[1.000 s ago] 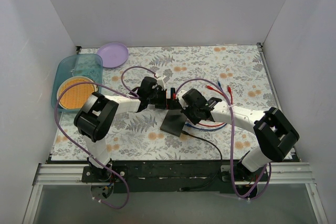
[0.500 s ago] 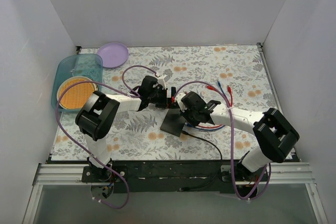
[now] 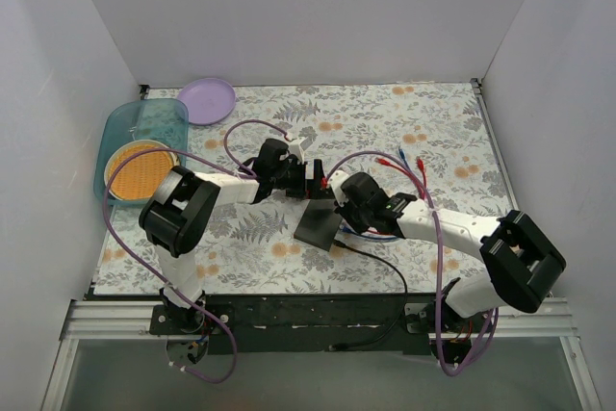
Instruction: Insert the plug into the switch port
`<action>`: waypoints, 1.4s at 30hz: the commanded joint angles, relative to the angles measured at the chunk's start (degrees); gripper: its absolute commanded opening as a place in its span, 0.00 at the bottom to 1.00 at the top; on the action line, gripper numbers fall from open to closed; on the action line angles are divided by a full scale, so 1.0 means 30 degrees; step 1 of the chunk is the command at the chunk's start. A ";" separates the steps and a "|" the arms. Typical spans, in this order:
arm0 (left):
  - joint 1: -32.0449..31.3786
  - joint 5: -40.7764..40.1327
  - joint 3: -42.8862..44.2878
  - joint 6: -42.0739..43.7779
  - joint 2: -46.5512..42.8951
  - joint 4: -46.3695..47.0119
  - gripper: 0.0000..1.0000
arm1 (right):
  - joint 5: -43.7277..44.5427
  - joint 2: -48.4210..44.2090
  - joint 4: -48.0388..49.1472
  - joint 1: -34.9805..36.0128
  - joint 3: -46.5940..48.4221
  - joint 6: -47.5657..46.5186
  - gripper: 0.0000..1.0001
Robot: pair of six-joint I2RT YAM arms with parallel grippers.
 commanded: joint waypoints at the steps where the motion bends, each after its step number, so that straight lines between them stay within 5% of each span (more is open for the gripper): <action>1: -0.0089 0.0947 0.0335 0.0160 -0.0035 0.0341 0.98 | -0.0089 0.0271 0.1843 0.0228 -0.0292 -0.0012 0.01; 42: 0.0116 0.3934 0.0716 -0.0660 0.0873 0.1424 0.98 | 0.1493 -0.0549 0.5826 0.1487 -0.2225 -0.0158 0.01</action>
